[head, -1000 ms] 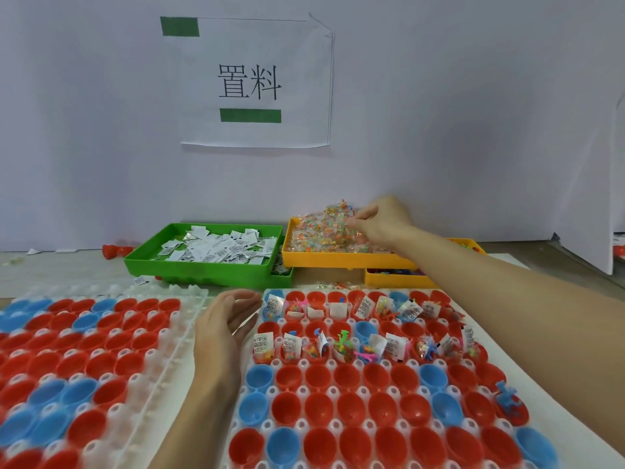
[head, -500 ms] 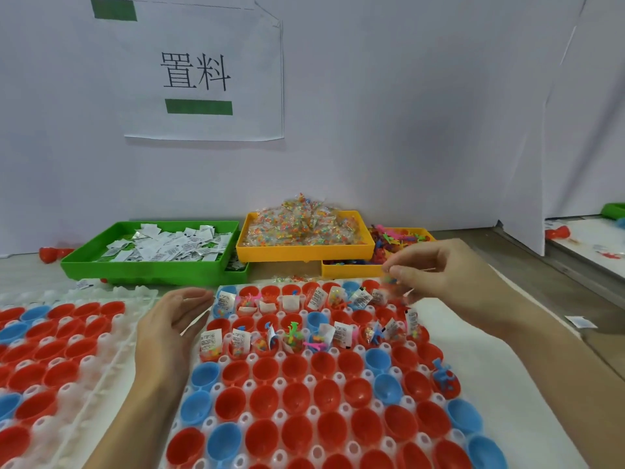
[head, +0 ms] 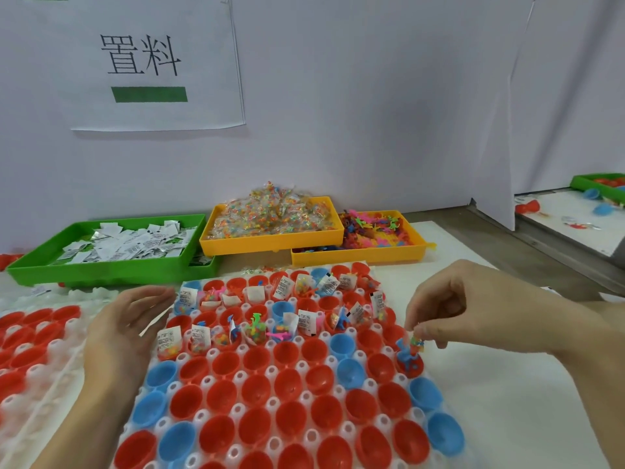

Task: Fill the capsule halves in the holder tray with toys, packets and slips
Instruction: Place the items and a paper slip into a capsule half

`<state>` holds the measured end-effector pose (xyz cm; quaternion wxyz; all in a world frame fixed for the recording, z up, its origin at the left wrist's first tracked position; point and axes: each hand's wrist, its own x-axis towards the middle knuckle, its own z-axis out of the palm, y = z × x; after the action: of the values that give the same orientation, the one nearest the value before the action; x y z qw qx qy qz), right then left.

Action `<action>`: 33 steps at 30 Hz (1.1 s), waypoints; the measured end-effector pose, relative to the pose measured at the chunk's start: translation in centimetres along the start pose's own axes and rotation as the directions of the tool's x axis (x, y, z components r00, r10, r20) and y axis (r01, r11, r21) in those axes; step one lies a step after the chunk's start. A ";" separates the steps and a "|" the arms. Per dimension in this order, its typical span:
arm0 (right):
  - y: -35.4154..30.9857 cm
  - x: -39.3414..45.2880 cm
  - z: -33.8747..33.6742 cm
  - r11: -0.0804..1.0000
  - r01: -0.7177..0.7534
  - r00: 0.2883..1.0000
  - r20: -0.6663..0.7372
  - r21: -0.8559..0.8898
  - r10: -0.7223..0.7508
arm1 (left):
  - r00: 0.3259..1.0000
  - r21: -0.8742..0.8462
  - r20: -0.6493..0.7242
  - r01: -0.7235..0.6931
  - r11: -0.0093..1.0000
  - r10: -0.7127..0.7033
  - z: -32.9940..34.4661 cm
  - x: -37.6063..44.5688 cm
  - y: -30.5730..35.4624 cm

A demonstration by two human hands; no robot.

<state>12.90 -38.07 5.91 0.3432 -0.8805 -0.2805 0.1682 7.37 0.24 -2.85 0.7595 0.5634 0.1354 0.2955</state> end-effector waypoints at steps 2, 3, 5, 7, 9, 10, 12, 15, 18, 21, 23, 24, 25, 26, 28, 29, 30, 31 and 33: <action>-0.1 0.1 0.2 1.000 -0.017 1.000 0.012 -0.023 0.017 | 1.000 0.021 -0.006 0.002 1.000 -0.001 0.0 0.0 -0.1; -0.1 0.2 0.4 0.999 -0.025 0.999 0.021 -0.038 0.025 | 1.000 0.027 -0.004 0.003 1.000 -0.002 0.0 -0.1 0.0; -0.2 0.3 0.7 0.997 -0.047 0.998 0.037 -0.057 0.049 | 1.000 0.031 0.000 0.006 1.000 -0.006 0.0 -0.1 0.0; -0.4 0.5 1.0 0.995 -0.065 0.996 0.050 -0.079 0.069 | 1.000 0.034 0.001 0.010 0.999 -0.010 0.1 -0.1 0.2; -0.5 0.6 1.2 0.993 -0.076 0.995 0.053 -0.093 0.081 | 1.000 0.034 0.002 0.010 0.999 -0.010 0.1 -0.2 0.2; -0.6 0.6 1.2 0.992 -0.079 0.995 0.050 -0.097 0.084 | 1.000 0.033 0.001 0.009 0.999 -0.009 0.2 -0.2 0.2; -0.6 0.6 1.2 0.992 -0.073 0.996 0.043 -0.104 0.078 | 1.000 0.038 -0.005 0.009 0.999 -0.009 0.2 -0.2 0.3; -0.6 0.6 1.2 0.993 -0.066 0.997 0.039 -0.095 0.070 | 1.000 0.049 -0.005 0.013 0.999 -0.013 0.1 -0.1 0.2; -0.7 0.5 1.3 0.994 -0.060 0.997 0.044 -0.089 0.064 | 1.000 0.042 -0.003 0.012 0.999 -0.012 0.1 -0.1 0.1; -0.7 0.6 1.3 0.994 -0.049 0.998 0.029 -0.096 0.052 | 1.000 0.042 -0.009 0.007 0.999 -0.006 0.2 -0.2 0.2; -0.7 0.5 1.2 0.994 -0.049 0.999 0.014 -0.096 0.050 | 1.000 0.046 -0.009 0.006 0.999 -0.005 0.2 -0.2 0.1; -0.6 0.5 1.2 0.995 -0.048 0.999 0.013 -0.093 0.049 | 1.000 0.046 -0.008 0.005 0.999 -0.004 0.2 -0.2 0.1; -0.6 0.5 1.2 0.995 -0.046 0.999 0.018 -0.090 0.047 | 1.000 0.045 -0.006 0.002 0.999 -0.001 0.2 -0.1 0.1; -0.7 0.5 1.2 0.995 -0.044 0.999 0.025 -0.089 0.046 | 1.000 0.044 -0.005 -0.001 0.999 0.001 0.2 -0.1 0.1; -0.7 0.4 1.3 0.995 -0.046 0.998 0.043 -0.093 0.050 | 1.000 0.042 0.000 -0.004 0.999 0.004 0.1 -0.1 0.1; -0.8 0.5 1.3 0.994 -0.046 0.998 0.048 -0.099 0.051 | 1.000 0.043 0.003 -0.005 0.999 0.005 0.1 -0.1 0.0; -0.8 0.4 1.3 0.993 -0.046 0.998 0.047 -0.111 0.051 | 1.000 0.046 0.004 -0.006 0.999 0.006 0.1 -0.1 0.0; -0.8 0.4 1.3 0.991 -0.043 0.998 0.040 -0.126 0.048 | 1.000 0.048 0.003 -0.008 0.999 0.007 0.0 -0.1 0.0; -0.8 0.4 1.2 0.988 -0.033 0.999 0.019 -0.153 0.037 | 1.000 0.049 0.002 -0.009 0.999 0.009 -0.1 -0.1 0.0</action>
<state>12.29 -36.70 5.56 0.2689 -0.9070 -0.2809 0.1619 7.29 0.26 -2.89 0.7441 0.5830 0.1393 0.2949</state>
